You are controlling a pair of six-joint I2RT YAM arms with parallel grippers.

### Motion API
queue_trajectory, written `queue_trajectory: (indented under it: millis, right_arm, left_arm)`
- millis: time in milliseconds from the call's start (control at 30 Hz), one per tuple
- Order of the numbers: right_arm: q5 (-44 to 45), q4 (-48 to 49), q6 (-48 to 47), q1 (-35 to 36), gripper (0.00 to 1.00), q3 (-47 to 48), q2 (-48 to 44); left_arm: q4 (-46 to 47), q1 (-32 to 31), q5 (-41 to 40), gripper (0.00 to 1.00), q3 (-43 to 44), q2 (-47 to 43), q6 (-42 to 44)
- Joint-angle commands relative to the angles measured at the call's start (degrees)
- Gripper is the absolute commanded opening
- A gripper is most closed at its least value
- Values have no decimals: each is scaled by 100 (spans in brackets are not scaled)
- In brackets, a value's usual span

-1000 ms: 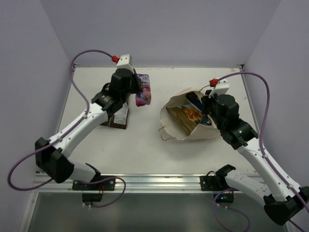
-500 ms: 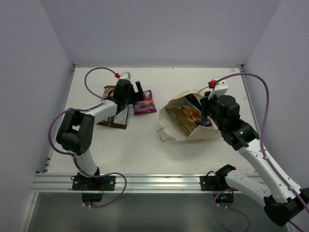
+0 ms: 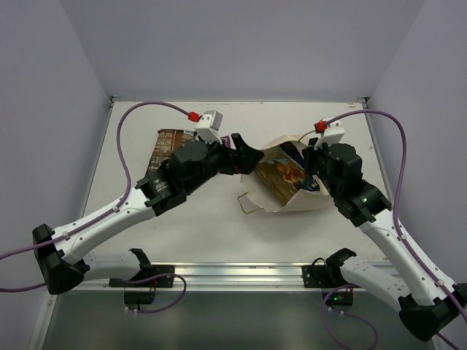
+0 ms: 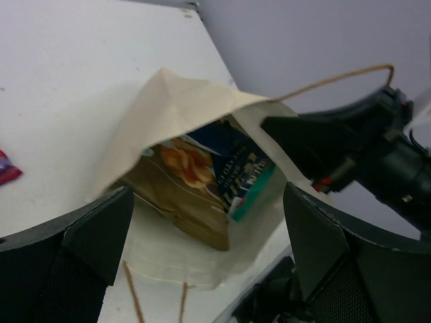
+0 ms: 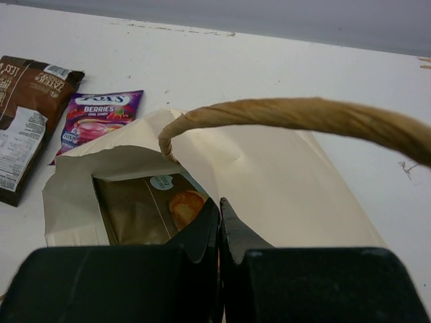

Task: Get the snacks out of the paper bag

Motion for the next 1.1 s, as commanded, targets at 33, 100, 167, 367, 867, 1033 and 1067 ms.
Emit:
queue_trajectory:
  millis: [33, 100, 167, 367, 867, 1033, 1067]
  right_arm:
    - [89, -28, -87, -47, 0, -94, 30]
    - [71, -19, -61, -47, 0, -103, 21]
    - [54, -19, -52, -47, 0, -112, -14]
    - [27, 16, -34, -47, 0, -209, -137]
    - [-289, 68, 247, -47, 0, -139, -207]
    - [-307, 113, 300, -47, 0, -174, -216]
    - [-315, 121, 308, -47, 0, -182, -225]
  left_arm:
    - [-374, -1019, -1218, 100, 14, 563, -621]
    - [-339, -1441, -1507, 100, 23, 879, -902]
    - [-330, -1731, -1719, 100, 32, 1065, -1079]
    - [-313, -1961, -2186, 99, -91, 1461, -1747]
    - [-234, -1874, -2362, 87, 673, 2797, -1958]
    - [-23, -1707, -2230, 65, 673, 3025, -2117]
    - [38, -1689, -2169, 62, 673, 3043, -2143]
